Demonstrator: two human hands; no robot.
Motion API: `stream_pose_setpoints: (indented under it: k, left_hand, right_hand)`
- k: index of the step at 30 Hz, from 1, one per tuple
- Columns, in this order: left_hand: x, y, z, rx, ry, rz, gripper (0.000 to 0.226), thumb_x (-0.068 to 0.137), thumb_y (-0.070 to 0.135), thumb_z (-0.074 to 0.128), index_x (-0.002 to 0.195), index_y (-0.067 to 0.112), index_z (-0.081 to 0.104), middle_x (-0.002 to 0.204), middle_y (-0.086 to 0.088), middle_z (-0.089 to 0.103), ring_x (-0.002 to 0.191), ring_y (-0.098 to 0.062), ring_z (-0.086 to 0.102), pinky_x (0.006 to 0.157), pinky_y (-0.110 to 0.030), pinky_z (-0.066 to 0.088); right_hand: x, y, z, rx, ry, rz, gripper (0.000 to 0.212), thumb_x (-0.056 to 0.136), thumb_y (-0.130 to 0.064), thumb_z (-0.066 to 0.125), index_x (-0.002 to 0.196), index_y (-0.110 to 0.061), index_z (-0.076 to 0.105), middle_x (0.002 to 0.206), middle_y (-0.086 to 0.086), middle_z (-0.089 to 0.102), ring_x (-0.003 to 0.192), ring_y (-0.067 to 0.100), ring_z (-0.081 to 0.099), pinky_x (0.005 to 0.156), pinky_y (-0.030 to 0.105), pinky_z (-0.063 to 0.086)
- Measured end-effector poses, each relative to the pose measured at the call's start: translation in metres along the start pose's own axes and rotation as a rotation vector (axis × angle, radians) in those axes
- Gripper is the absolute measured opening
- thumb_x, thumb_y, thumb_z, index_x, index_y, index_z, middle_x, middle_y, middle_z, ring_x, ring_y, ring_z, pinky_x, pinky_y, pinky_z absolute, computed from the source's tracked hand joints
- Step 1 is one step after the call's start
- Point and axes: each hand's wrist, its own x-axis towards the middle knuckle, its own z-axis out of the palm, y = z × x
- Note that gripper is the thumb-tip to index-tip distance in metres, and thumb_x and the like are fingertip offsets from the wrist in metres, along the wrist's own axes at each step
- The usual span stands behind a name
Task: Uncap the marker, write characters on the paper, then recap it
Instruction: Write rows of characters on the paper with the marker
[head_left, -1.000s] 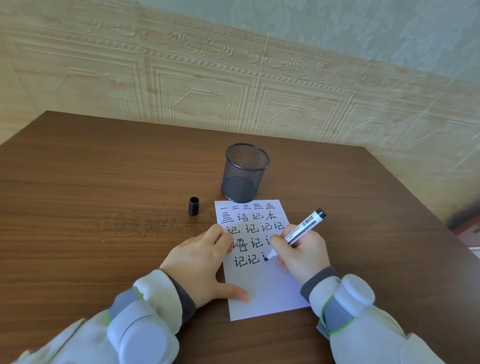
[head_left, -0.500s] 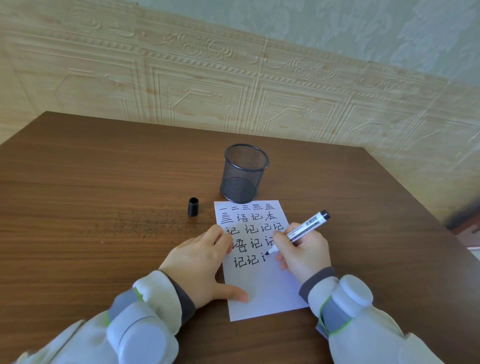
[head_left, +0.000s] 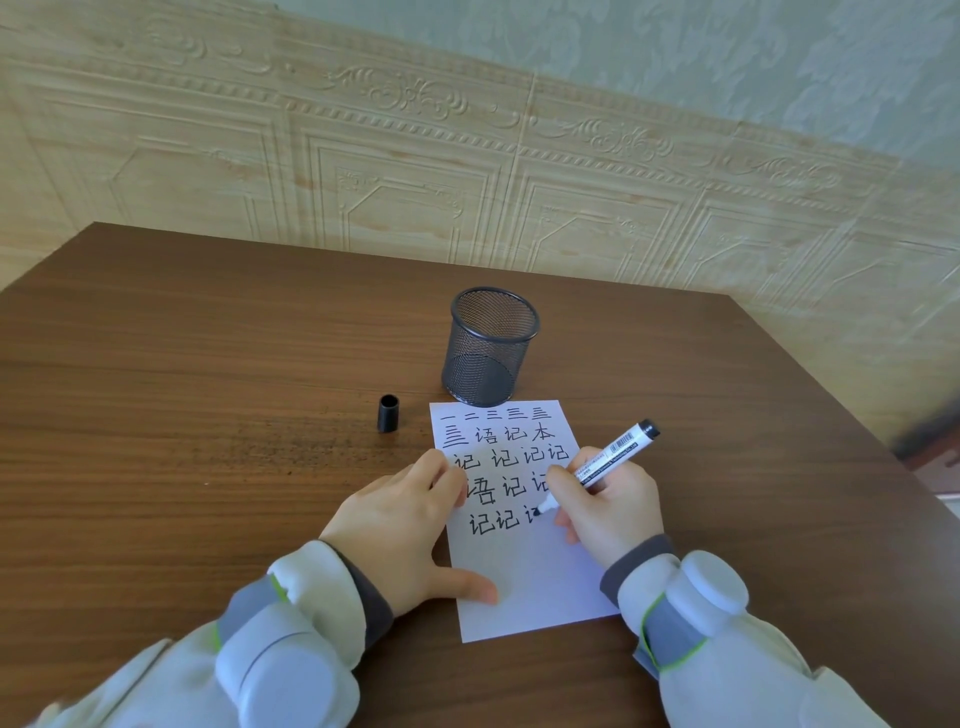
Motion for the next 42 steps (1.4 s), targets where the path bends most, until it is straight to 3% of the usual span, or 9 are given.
stream_pose_setpoints:
  k: [17, 30, 42]
  left_hand:
    - [0.000, -0.001, -0.001, 0.006, -0.001, 0.011, 0.076, 0.061, 0.077, 0.058, 0.116, 0.029, 0.036, 0.121, 0.014, 0.034, 0.092, -0.005, 0.038, 0.075, -0.019, 0.031]
    - [0.002, -0.001, 0.002, 0.000, 0.008, 0.015, 0.077, 0.061, 0.077, 0.058, 0.116, 0.029, 0.036, 0.122, 0.014, 0.034, 0.097, -0.006, 0.042, 0.074, -0.018, 0.031]
    - [0.003, -0.002, 0.004, -0.012, 0.008, 0.023, 0.076, 0.060, 0.077, 0.059, 0.115, 0.029, 0.037, 0.120, 0.014, 0.034, 0.096, -0.006, 0.042, 0.073, -0.019, 0.031]
  right_hand:
    - [0.001, 0.003, 0.000, -0.033, -0.019, -0.022, 0.034, 0.081, -0.003, 0.060, 0.050, -0.009, 0.047, 0.041, 0.004, 0.051, 0.032, 0.006, 0.047, 0.039, 0.019, 0.039]
    - [0.007, 0.010, 0.000, -0.044, 0.071, -0.039, 0.035, 0.080, -0.003, 0.058, 0.050, -0.010, 0.040, 0.031, -0.009, 0.043, 0.032, 0.004, 0.044, 0.039, 0.012, 0.035]
    - [0.009, 0.009, -0.004, 0.134, 0.154, 0.083, 0.025, 0.084, -0.009, 0.056, 0.060, -0.001, 0.056, 0.038, -0.001, 0.048, 0.036, 0.010, 0.042, 0.046, 0.024, 0.038]
